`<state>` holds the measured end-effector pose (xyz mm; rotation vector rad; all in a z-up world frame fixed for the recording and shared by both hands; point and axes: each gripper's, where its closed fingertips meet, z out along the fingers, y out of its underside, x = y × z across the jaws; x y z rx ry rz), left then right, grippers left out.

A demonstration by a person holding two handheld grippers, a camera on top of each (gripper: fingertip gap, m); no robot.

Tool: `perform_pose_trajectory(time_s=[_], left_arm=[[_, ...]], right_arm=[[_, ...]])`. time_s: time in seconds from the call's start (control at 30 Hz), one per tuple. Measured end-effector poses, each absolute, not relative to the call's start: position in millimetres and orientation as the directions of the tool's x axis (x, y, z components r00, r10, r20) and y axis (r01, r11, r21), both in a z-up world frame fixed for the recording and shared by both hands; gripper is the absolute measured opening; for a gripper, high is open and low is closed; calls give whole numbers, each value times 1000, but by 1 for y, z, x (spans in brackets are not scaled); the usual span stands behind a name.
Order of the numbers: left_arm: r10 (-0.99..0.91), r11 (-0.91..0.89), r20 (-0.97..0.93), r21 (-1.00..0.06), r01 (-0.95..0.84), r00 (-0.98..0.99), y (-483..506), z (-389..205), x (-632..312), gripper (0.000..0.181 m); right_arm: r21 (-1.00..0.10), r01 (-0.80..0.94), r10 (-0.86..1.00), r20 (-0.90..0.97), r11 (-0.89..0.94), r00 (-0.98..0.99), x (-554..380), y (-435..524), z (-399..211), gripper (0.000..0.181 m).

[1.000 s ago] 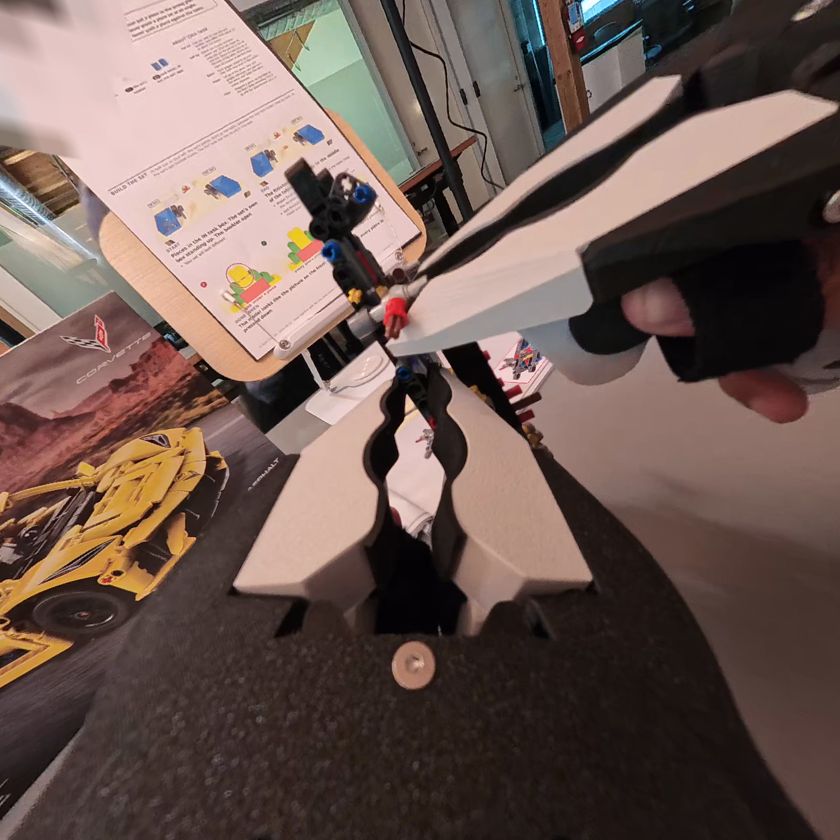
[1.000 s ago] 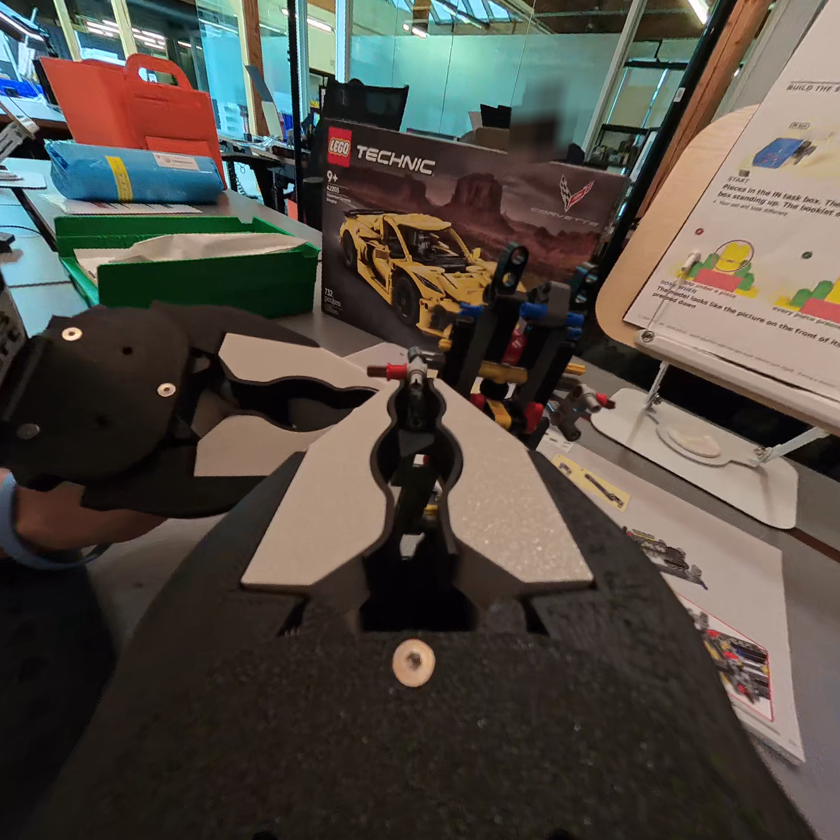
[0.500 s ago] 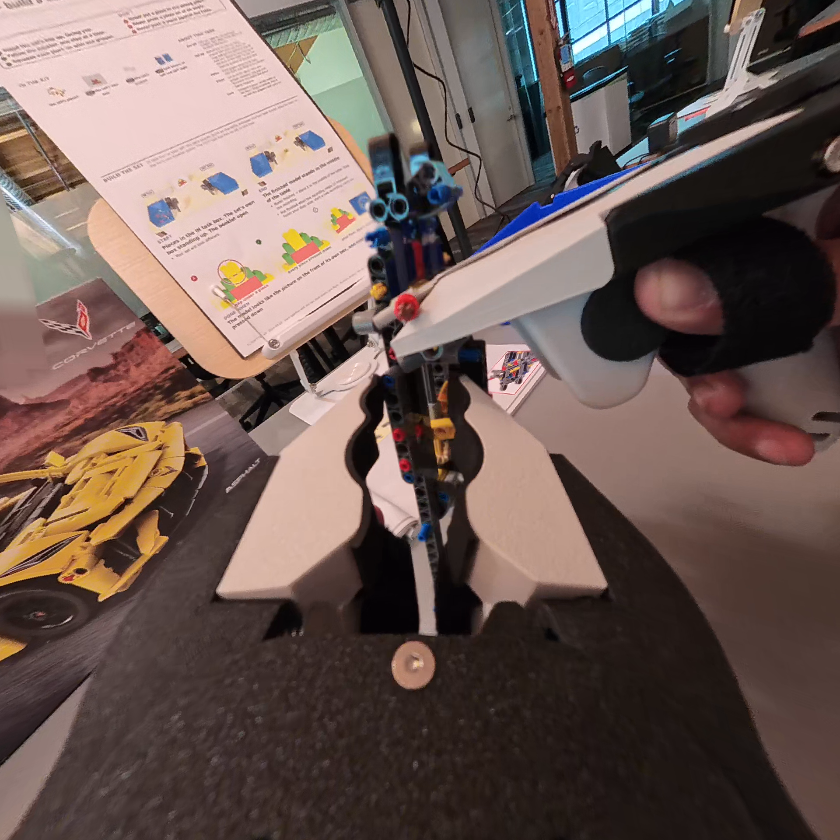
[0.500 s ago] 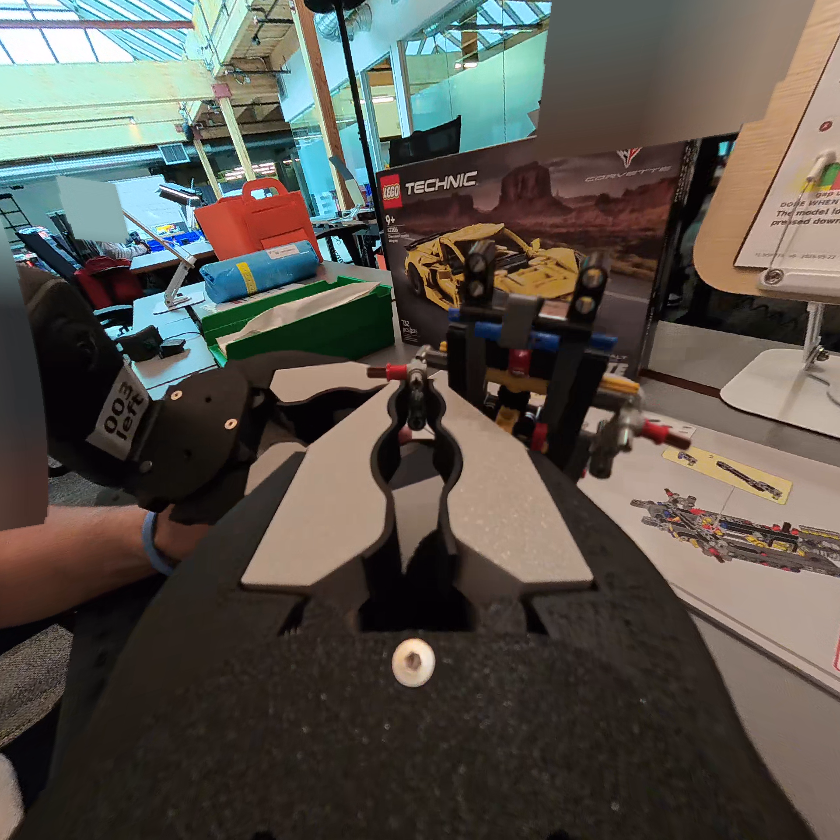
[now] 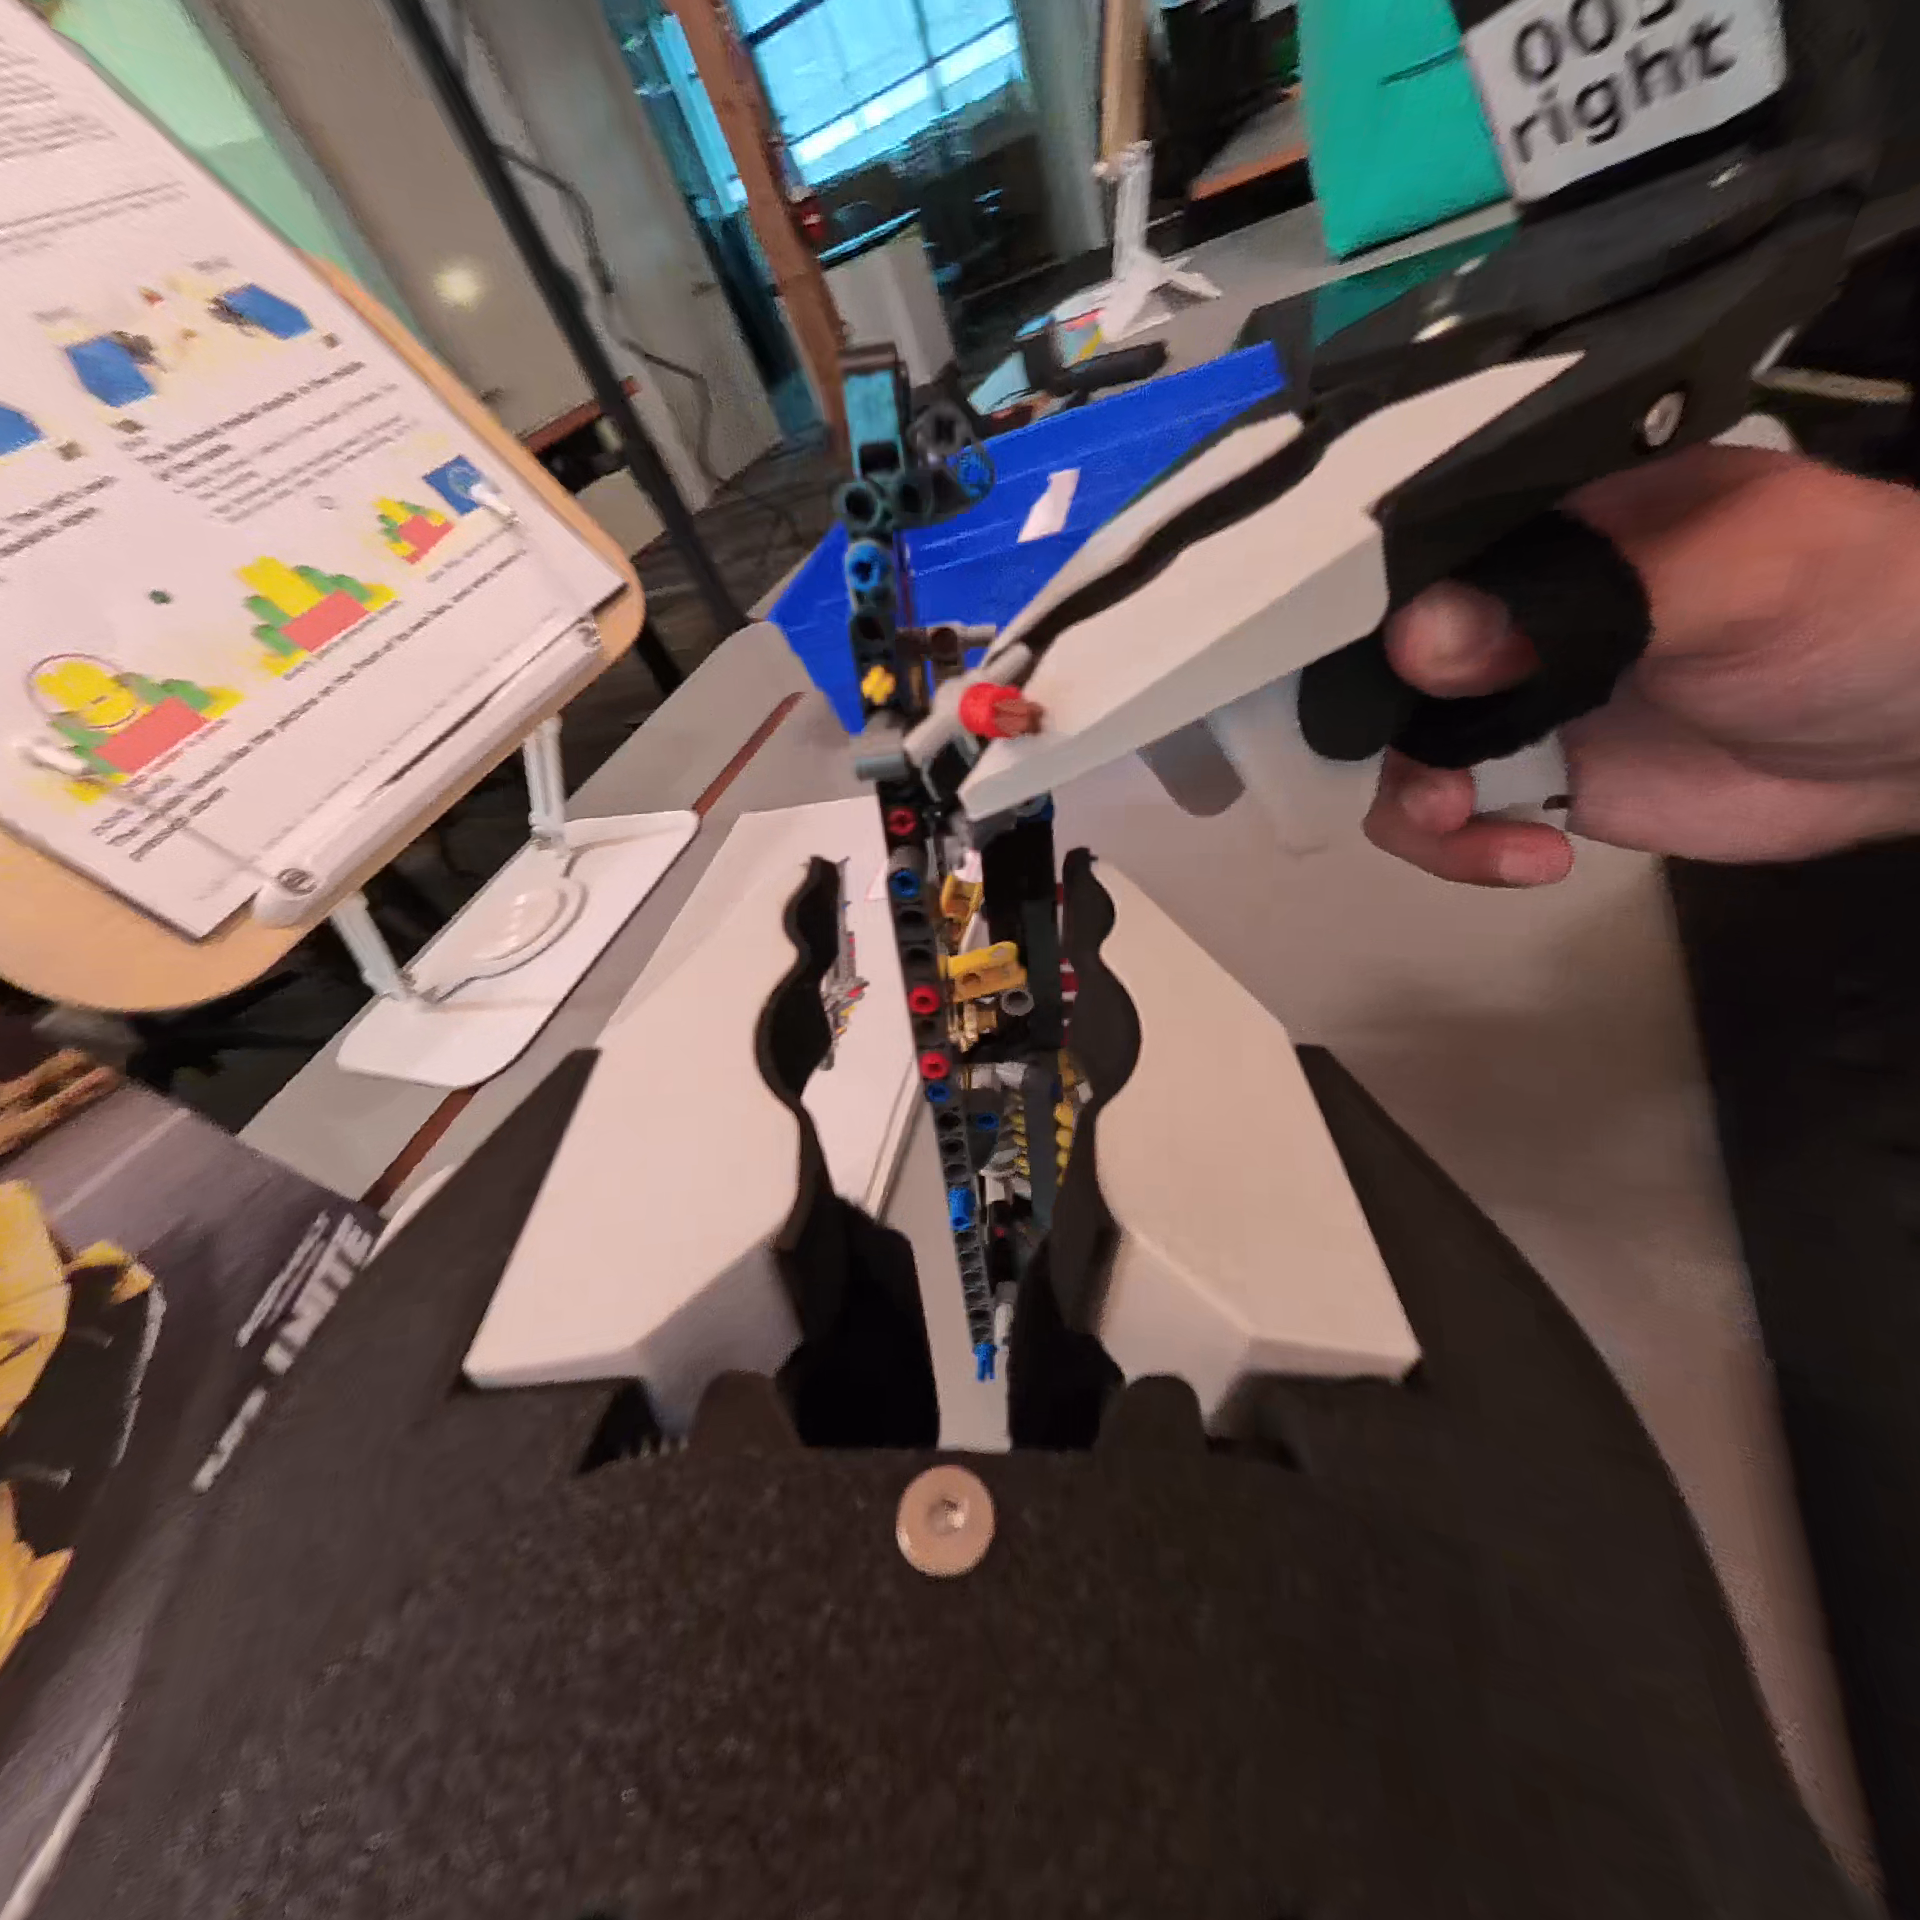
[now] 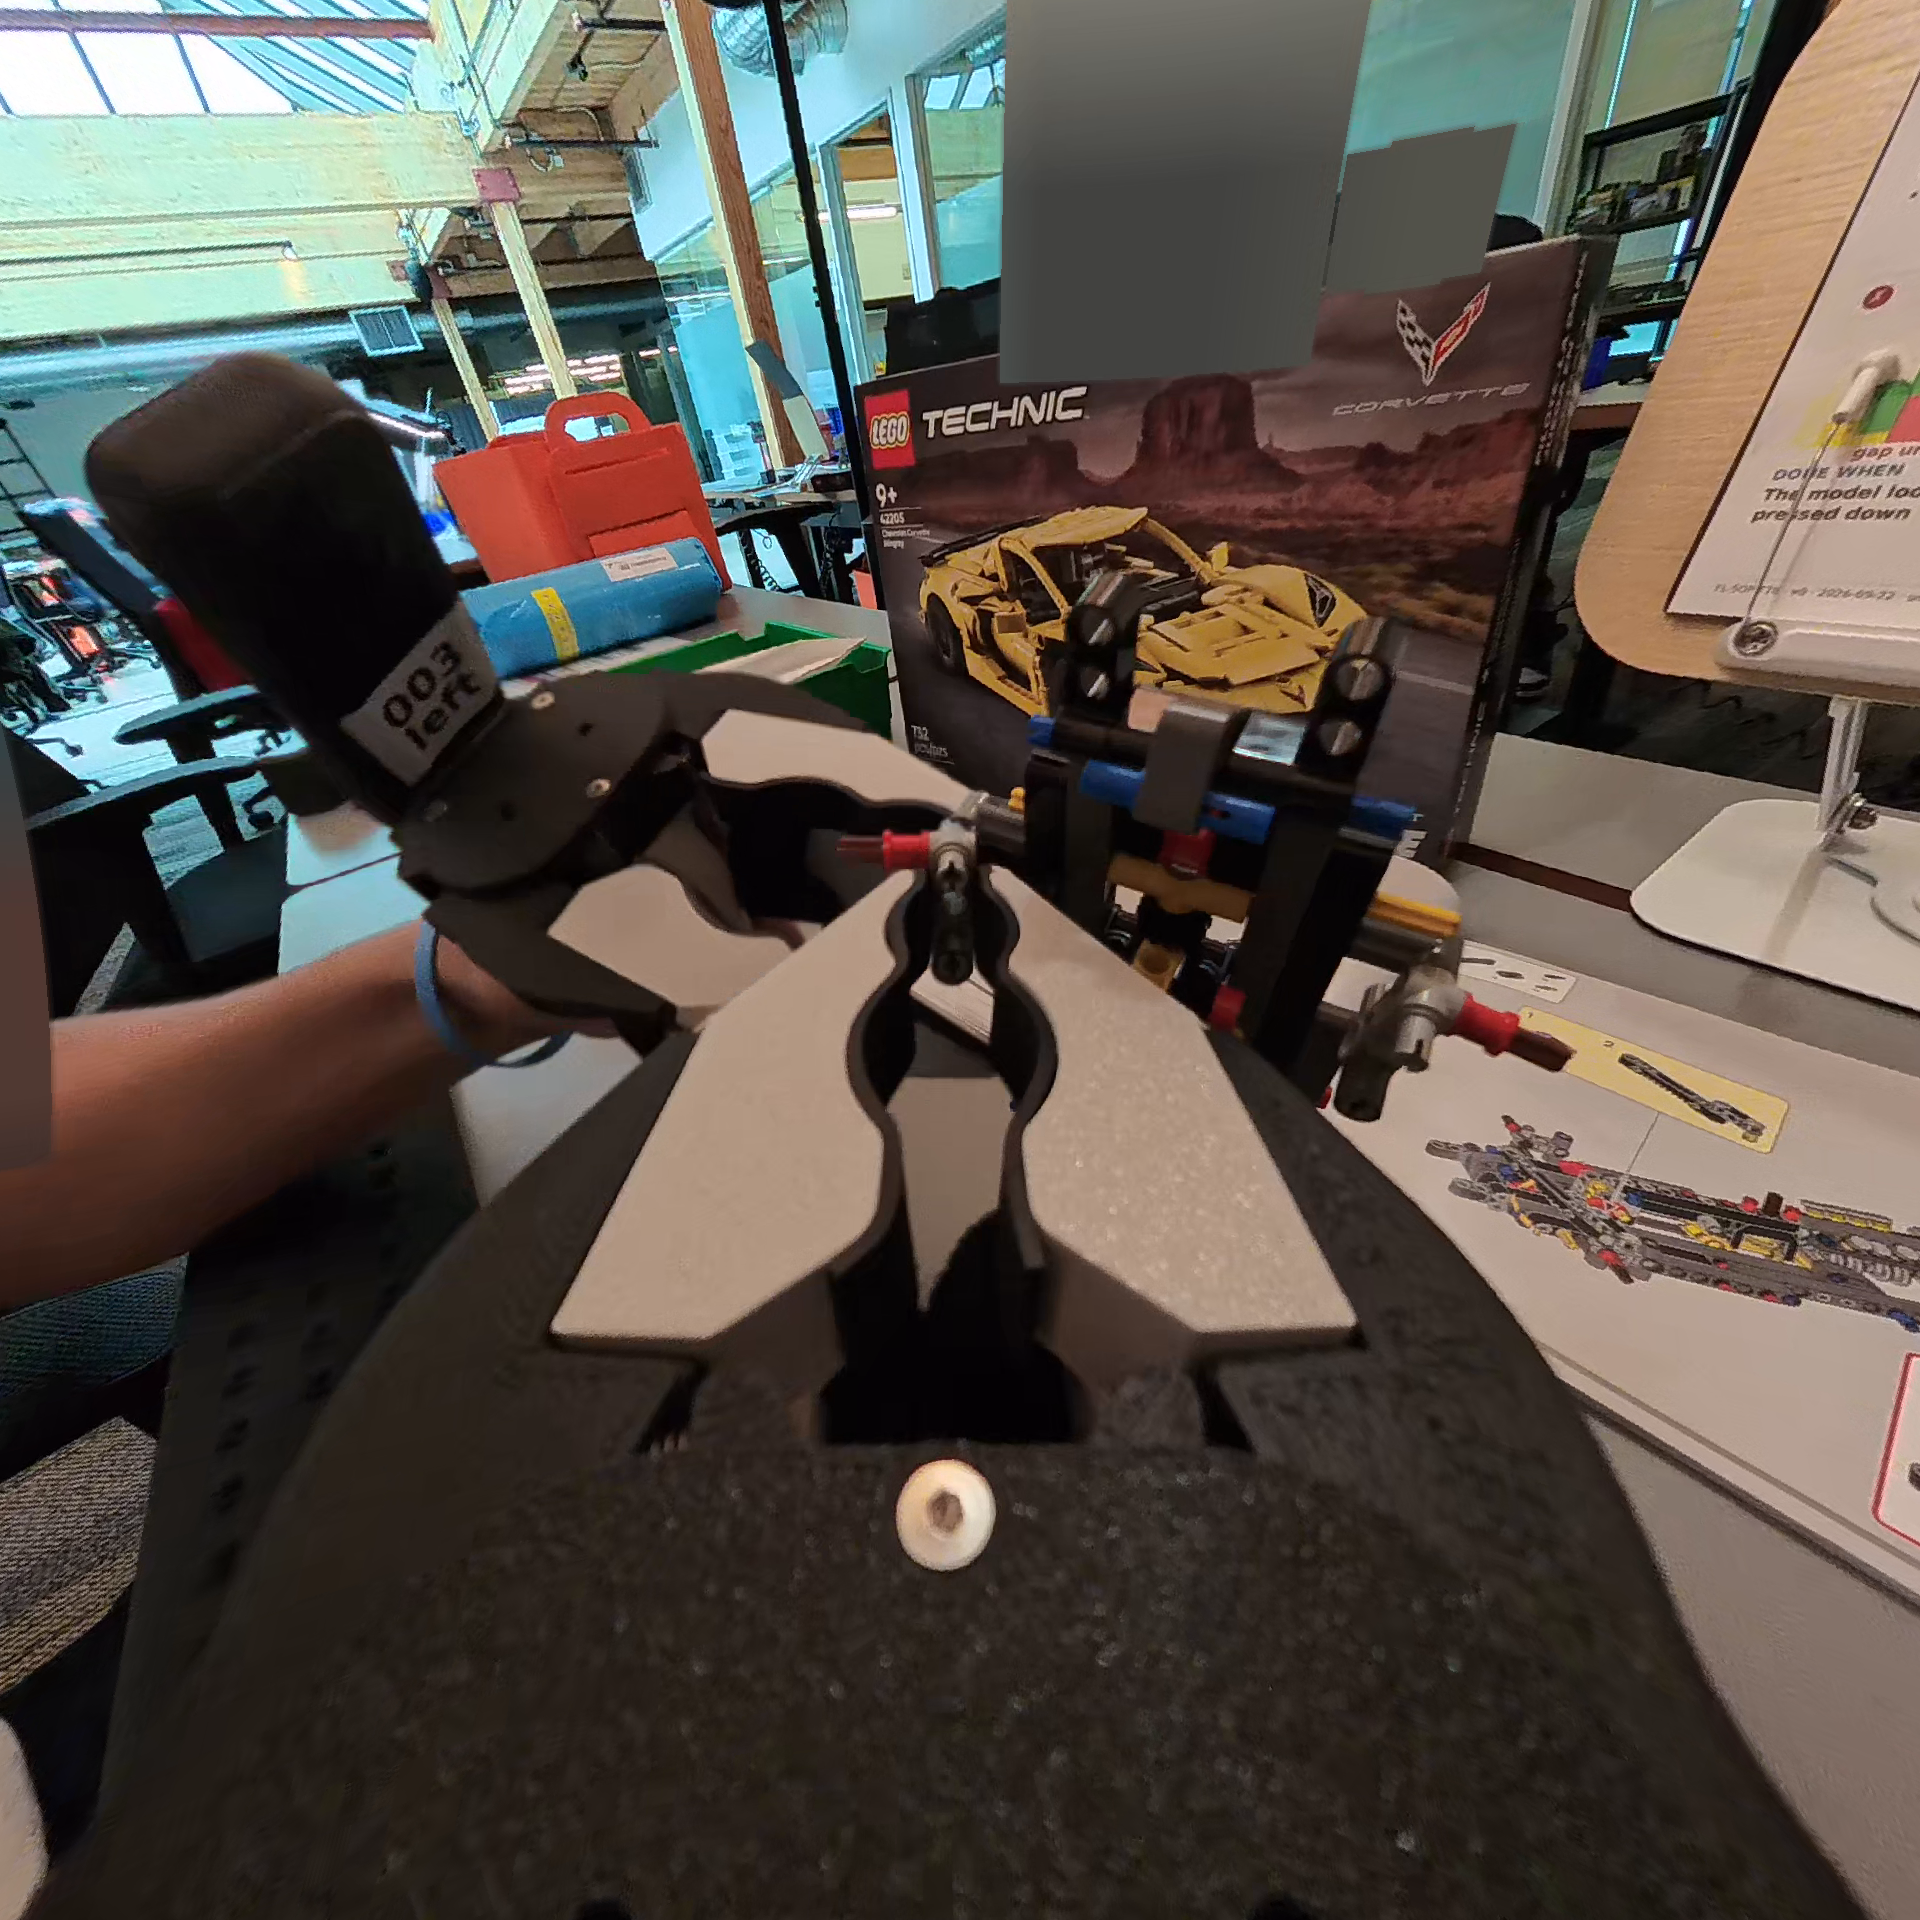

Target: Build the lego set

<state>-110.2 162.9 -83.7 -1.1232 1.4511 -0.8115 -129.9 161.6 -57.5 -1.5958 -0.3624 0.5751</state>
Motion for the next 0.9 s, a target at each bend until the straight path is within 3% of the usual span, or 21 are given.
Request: perform_pose_trajectory(time_s=[0.3, 0.43, 0.63, 0.9], left_arm=[[-928, 354, -311, -907, -229, -202, 166, -87, -97, 22], [-916, 400, -380, -888, -227, -131, 178, -84, -86, 6], [-941, 329, -338, -915, -236, -2, 181, -79, -84, 6], [-945, 196, -255, -943, -269, 206, 173, -80, -91, 7]], right_arm=[[-985, -110, 537, -163, -131, 828, -124, 165, -60, 5], [-982, -147, 518, -188, -119, 834, -112, 169, -58, 5], [-987, -132, 481, -162, -96, 862, -103, 171, -51, 5], [-992, 108, 394, 71, -70, 916, -111, 163, -47, 5]])
